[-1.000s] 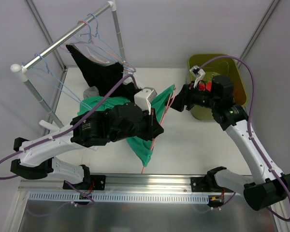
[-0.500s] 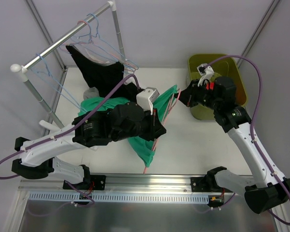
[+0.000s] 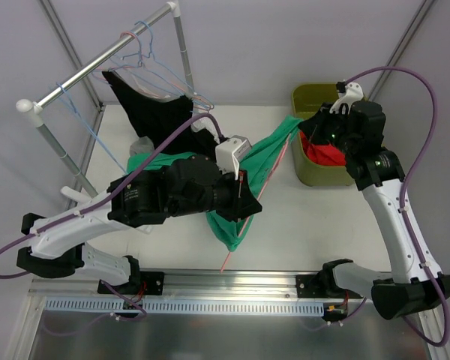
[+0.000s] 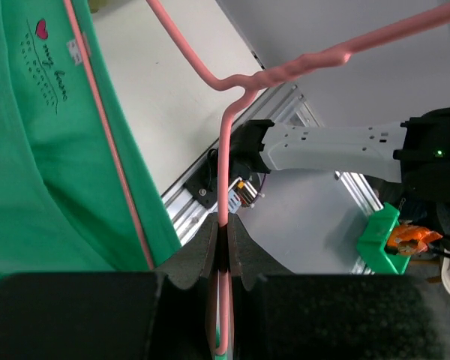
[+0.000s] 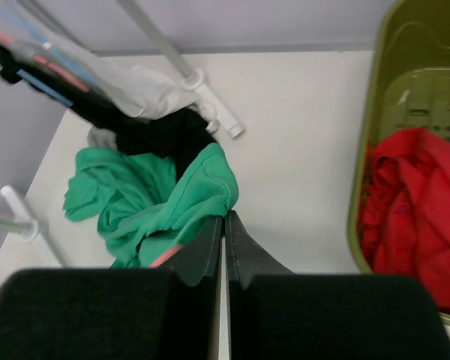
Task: Remove the tank top from the hanger
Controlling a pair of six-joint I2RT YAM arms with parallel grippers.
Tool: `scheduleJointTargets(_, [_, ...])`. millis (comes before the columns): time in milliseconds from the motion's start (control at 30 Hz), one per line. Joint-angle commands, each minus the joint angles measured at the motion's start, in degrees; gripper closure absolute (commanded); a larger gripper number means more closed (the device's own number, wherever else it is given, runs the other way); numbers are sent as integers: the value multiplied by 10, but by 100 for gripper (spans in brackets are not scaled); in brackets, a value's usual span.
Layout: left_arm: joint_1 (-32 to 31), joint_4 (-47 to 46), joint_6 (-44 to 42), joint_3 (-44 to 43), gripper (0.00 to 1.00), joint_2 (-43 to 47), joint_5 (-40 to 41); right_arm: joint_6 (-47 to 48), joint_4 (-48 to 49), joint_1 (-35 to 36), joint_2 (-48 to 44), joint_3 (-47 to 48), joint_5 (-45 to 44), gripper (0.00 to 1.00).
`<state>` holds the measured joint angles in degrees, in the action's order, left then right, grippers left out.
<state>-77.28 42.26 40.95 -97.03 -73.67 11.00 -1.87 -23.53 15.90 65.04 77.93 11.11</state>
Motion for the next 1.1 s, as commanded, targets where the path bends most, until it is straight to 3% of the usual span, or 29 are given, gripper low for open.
scheduleJointTargets(0, [-5,-37,-36,-75,100,-15,-49,14,-27,-35,24,40,-53,100])
scheduleJointTargets(167, [-5,-37,-125,-184,100,-39,37,2,-31,-41,-10,24,-33,100])
scheduleJointTargets(233, [-4,-38,-161,-249,100,-67,92,-9,-31,-46,-21,27,15,100])
scheduleJointTargets(367, [-4,-69,-311,-386,100,-163,176,-38,-43,-47,-55,67,78,100])
scheduleJointTargets(500, [-3,-199,-455,-495,100,-212,212,-37,-115,-50,-40,238,114,100])
scheduleJointTargets(533, [-2,-232,-479,-496,100,-213,217,-32,-155,-50,-26,343,124,100])
scheduleJointTargets(633, [-2,-359,-563,-465,100,-198,225,-35,-200,-51,14,502,129,100])
scheduleJointTargets(700, [-2,-455,-626,-401,100,-170,214,-44,-194,-51,14,524,125,100])
scheduleJointTargets(833, [5,-538,-714,-352,100,-151,245,-32,-194,-51,-13,460,116,100])
scheduleJointTargets(933, [12,-553,-698,-310,100,-138,290,-29,-188,-50,-48,310,123,100])
scheduleJointTargets(1000, [12,-552,-672,-276,100,-119,316,-42,-156,-46,-77,157,130,100])
scheduleJointTargets(1067, [10,-548,-618,-197,100,-77,367,-61,-121,-28,-117,20,130,100])
